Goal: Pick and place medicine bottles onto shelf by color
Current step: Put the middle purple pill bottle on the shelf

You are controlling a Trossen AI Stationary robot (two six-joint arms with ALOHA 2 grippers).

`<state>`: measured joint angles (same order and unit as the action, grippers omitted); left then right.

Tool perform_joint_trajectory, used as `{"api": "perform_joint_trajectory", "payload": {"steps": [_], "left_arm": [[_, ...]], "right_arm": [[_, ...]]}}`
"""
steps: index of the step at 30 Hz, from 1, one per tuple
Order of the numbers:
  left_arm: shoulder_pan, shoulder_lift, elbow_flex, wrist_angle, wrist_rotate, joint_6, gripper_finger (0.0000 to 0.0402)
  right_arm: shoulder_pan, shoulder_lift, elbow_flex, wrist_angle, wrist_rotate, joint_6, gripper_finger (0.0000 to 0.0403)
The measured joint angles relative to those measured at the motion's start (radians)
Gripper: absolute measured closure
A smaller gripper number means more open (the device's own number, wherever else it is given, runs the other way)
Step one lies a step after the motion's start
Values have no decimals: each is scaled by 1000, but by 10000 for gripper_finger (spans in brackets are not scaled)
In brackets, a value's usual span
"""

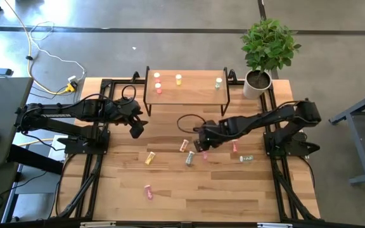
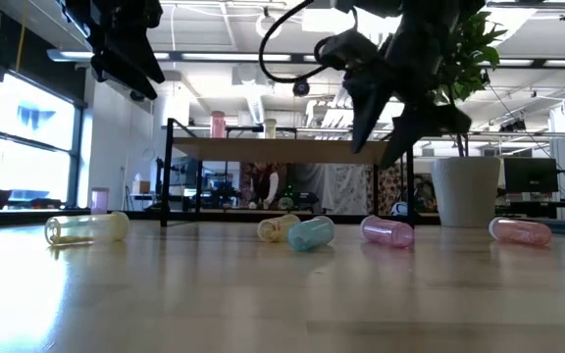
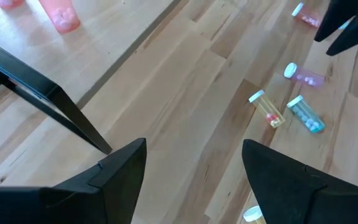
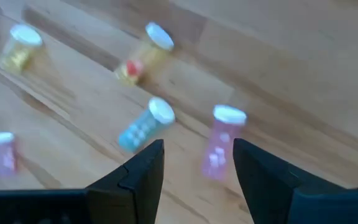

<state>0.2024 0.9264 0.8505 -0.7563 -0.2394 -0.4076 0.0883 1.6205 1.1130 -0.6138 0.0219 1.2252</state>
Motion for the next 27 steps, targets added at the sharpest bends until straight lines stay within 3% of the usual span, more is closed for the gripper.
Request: {"api": "perform_joint_trajectory", "payload": {"steps": [11, 27], "left_arm": [[0, 0, 0, -1, -11, 0, 145], [0, 0, 0, 2, -21, 0, 145]], "right_arm": [[-56, 25, 1, -22, -12, -39, 221], [-40, 154, 1, 0, -59, -29, 222]]}}
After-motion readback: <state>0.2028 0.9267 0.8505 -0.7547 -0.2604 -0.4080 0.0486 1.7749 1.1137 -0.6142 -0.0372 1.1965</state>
